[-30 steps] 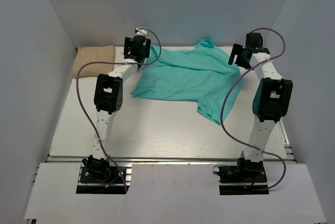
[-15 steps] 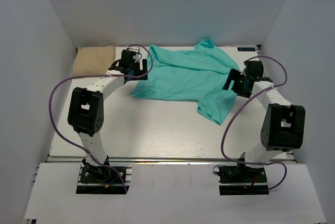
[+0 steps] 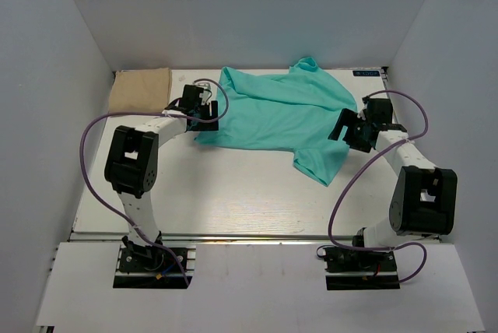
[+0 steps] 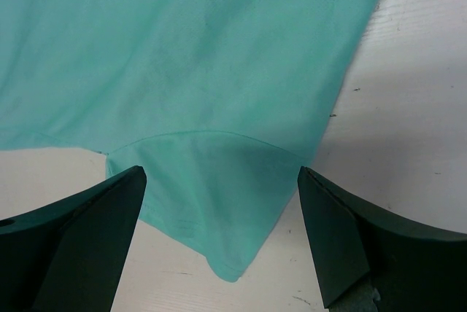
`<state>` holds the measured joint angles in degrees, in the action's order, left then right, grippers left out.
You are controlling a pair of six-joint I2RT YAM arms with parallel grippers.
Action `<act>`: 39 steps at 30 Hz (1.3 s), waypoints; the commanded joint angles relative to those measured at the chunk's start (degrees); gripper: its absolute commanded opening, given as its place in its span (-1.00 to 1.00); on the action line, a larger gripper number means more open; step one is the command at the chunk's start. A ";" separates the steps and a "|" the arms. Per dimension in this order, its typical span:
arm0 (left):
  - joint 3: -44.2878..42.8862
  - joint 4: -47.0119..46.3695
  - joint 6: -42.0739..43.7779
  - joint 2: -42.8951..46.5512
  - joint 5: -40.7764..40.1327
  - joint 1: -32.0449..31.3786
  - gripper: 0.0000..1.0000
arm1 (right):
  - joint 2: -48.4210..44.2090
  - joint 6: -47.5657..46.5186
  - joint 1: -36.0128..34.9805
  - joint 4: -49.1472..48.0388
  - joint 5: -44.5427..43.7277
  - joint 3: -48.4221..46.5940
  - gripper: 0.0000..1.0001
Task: Fold and stack the t-shirts
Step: Flatten out the tshirt
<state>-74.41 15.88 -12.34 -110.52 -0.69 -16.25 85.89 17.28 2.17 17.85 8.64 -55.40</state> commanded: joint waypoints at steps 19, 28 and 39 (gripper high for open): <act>-0.21 1.69 0.39 1.79 2.80 -0.01 -0.87 | -2.65 0.39 0.02 -0.44 0.58 0.73 0.81; 1.12 1.35 0.39 11.37 5.35 -0.01 -1.00 | -4.23 0.30 -1.47 3.68 0.76 2.48 0.74; -0.03 4.42 0.39 17.09 9.48 -0.54 -0.92 | -3.80 0.65 -8.68 7.90 -1.96 7.49 0.68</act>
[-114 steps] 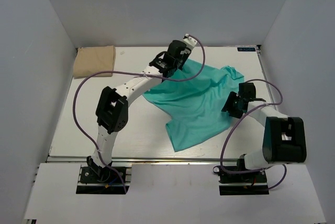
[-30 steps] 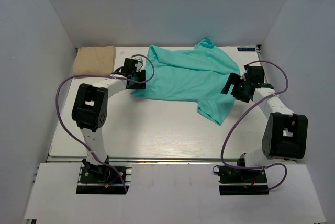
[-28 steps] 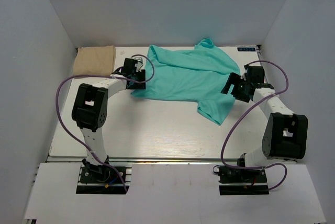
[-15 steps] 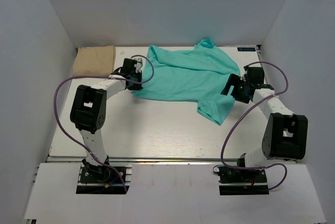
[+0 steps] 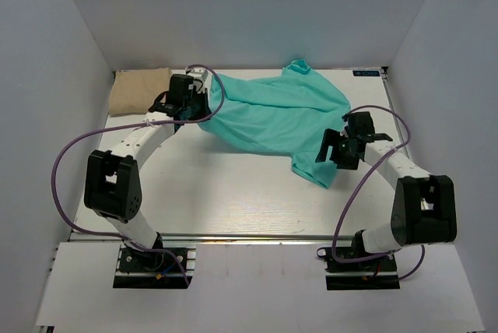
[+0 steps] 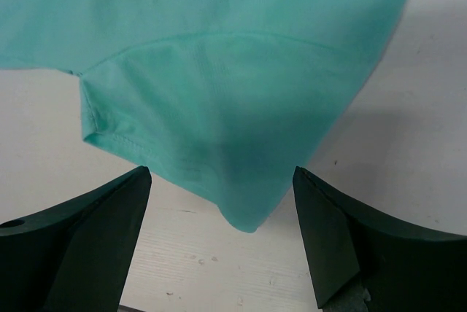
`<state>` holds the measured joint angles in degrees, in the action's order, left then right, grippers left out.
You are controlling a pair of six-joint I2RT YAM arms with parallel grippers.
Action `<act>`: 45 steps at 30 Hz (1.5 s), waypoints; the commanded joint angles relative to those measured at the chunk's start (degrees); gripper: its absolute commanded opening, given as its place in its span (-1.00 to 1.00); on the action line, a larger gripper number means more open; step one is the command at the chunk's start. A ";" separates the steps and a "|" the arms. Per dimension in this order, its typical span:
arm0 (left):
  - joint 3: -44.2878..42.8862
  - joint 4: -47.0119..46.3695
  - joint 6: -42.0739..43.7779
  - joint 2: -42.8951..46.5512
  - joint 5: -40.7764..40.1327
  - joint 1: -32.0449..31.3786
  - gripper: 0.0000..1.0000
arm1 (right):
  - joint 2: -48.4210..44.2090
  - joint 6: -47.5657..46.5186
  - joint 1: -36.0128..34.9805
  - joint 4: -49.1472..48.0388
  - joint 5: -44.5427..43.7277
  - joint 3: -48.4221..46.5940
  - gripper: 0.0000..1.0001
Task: Fold and stack the t-shirts
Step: Flatten out the tshirt
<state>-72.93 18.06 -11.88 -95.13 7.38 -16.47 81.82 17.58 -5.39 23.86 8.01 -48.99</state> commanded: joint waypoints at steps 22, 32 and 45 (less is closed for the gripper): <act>4.63 4.17 -1.30 -1.28 3.69 -0.85 -0.21 | 3.87 3.34 -8.50 4.36 -5.91 3.12 -0.48; 5.87 3.29 -1.83 -1.81 5.38 -0.85 -0.07 | 2.64 2.37 -8.50 5.23 -7.04 1.27 -1.00; 7.44 2.96 0.19 1.08 4.48 -0.85 0.21 | 3.96 0.78 -8.41 5.85 -9.85 -1.02 -1.00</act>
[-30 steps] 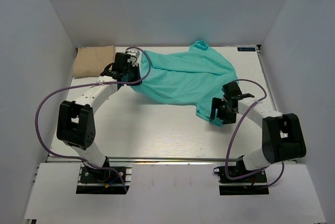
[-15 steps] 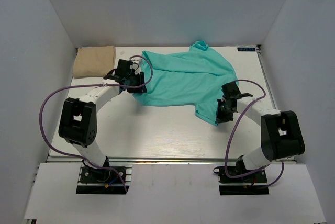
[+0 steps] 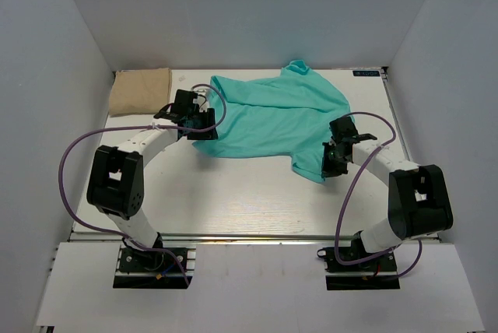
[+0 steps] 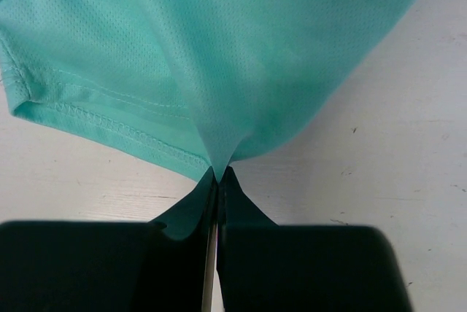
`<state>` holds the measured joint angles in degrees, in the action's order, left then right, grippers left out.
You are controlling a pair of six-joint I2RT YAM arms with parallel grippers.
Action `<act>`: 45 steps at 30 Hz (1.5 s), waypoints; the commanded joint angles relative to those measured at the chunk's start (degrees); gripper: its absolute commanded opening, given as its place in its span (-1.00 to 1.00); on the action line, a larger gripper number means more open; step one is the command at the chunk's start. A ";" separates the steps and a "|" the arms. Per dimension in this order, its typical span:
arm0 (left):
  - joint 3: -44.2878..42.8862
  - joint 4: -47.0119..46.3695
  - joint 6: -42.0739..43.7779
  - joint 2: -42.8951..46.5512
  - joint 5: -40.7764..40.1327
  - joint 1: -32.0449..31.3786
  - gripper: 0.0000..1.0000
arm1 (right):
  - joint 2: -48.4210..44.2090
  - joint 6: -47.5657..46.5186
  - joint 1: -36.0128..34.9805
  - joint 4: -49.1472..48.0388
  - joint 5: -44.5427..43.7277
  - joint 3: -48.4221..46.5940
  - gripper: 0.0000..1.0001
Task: Fold and stack the t-shirts
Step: Flatten out the tshirt
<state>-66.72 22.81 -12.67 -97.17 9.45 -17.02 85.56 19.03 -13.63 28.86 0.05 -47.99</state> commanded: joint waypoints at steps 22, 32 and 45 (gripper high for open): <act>-0.96 0.31 0.36 -4.53 -8.57 -0.39 -1.00 | -0.48 -0.83 0.18 0.23 -2.96 -1.58 -1.00; 4.49 -14.44 -0.25 15.41 -12.00 -0.39 -1.00 | -7.94 -1.89 0.44 0.58 -9.36 -8.42 -1.00; -13.25 -15.26 4.13 21.49 -17.36 0.32 -1.00 | -20.78 -8.10 2.11 -6.88 -28.25 -34.85 -1.00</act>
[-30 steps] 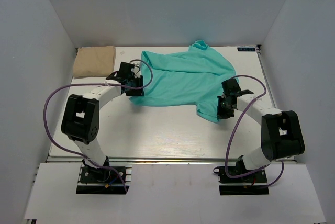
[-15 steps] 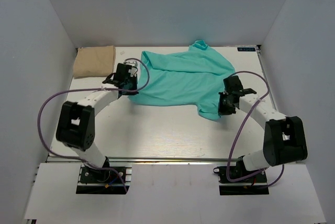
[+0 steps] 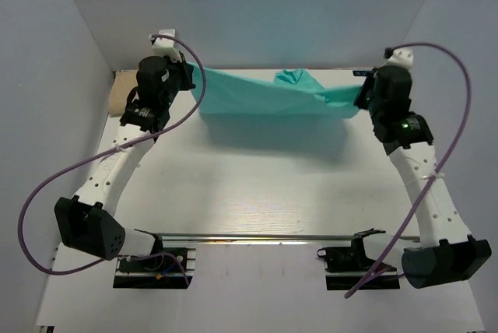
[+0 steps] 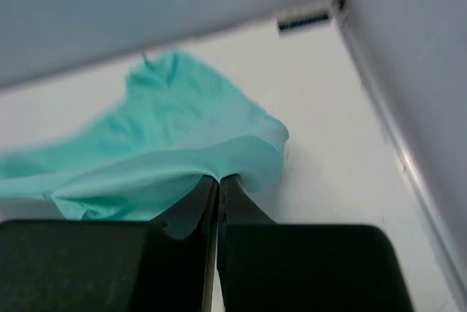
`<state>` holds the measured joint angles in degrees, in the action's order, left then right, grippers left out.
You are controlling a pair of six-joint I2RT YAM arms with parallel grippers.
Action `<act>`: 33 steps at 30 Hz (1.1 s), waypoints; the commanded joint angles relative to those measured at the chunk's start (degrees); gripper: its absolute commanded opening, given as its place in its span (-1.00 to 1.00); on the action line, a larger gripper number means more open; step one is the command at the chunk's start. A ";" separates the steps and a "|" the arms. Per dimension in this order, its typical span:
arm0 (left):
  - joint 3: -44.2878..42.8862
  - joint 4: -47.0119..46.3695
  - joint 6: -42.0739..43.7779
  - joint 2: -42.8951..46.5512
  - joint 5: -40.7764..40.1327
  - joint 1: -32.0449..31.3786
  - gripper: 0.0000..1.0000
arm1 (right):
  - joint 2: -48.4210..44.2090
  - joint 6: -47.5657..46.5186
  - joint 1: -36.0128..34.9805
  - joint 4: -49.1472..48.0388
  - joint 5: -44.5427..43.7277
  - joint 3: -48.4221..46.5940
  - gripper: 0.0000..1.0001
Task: Fold and stack the t-shirts
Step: Flatten out the tshirt
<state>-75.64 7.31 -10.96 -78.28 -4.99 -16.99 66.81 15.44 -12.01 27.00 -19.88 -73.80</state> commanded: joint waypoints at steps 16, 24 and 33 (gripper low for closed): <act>-19.98 0.34 9.81 15.52 -1.25 0.29 -1.00 | -4.12 -25.46 0.58 -9.60 -5.44 -37.47 -1.00; -19.46 2.53 9.82 25.10 0.06 0.29 -1.00 | -13.62 -25.02 0.58 -11.53 0.72 -34.66 -1.00; -18.68 5.61 8.06 26.43 1.40 0.29 -1.00 | -14.25 -24.41 0.41 -11.53 0.64 -33.08 -1.00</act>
<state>-95.57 10.48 -3.11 -51.16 0.25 -17.34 50.85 -7.66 -12.03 18.09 -14.79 -108.05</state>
